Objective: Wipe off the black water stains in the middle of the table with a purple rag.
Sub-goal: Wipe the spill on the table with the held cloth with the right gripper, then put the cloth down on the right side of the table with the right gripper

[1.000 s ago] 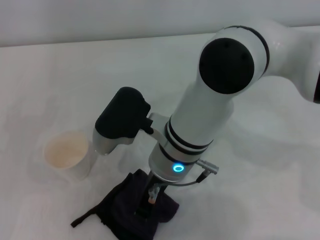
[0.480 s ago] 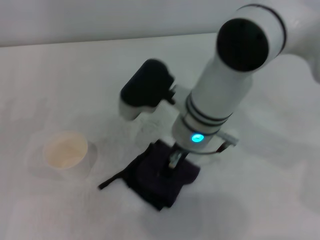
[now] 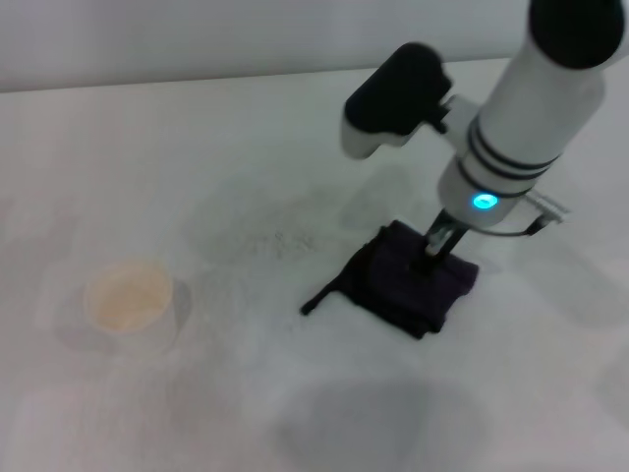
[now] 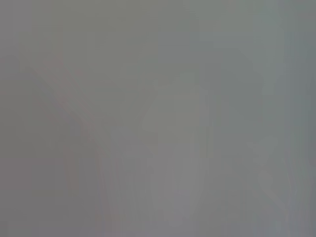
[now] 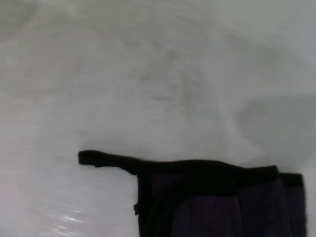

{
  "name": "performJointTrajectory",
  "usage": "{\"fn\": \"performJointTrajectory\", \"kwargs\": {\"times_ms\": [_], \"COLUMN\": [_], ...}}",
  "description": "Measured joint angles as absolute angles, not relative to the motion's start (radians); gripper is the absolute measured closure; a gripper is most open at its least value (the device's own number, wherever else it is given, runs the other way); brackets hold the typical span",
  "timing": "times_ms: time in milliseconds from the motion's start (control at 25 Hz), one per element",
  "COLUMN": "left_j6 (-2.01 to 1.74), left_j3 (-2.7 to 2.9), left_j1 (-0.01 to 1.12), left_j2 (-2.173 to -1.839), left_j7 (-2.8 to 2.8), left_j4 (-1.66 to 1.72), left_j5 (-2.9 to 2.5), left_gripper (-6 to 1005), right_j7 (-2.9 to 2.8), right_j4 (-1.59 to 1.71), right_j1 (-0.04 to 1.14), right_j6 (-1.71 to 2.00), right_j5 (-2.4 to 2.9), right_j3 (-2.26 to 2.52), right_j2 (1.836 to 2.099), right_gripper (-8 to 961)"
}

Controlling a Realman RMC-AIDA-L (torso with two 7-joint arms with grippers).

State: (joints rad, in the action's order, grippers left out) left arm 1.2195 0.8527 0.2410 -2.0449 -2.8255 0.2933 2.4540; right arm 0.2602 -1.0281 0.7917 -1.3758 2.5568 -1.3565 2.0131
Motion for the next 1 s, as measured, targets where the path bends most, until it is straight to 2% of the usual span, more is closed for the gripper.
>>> {"fn": "performJointTrajectory", "kwargs": {"times_ms": [440,1000], "left_j6": [1.217,1.204], "left_j3": [0.853,0.853], "left_j1": [0.251,0.261], "left_j2": [-2.047,-2.052], "left_j7": [-2.825,-2.825], "left_j4": [0.295,0.317], "left_j5": [2.456,2.454], "left_gripper": [123,123], "right_j7": [0.338,0.434], "right_j4": [-1.057,-1.063], "right_j1": [0.731,0.696], "right_j6": [-1.445,-1.46], "right_j5": [2.757,2.693], "right_j3": [-1.581,-1.613], "right_j2": [2.007,2.012], "right_gripper": [828,805]}}
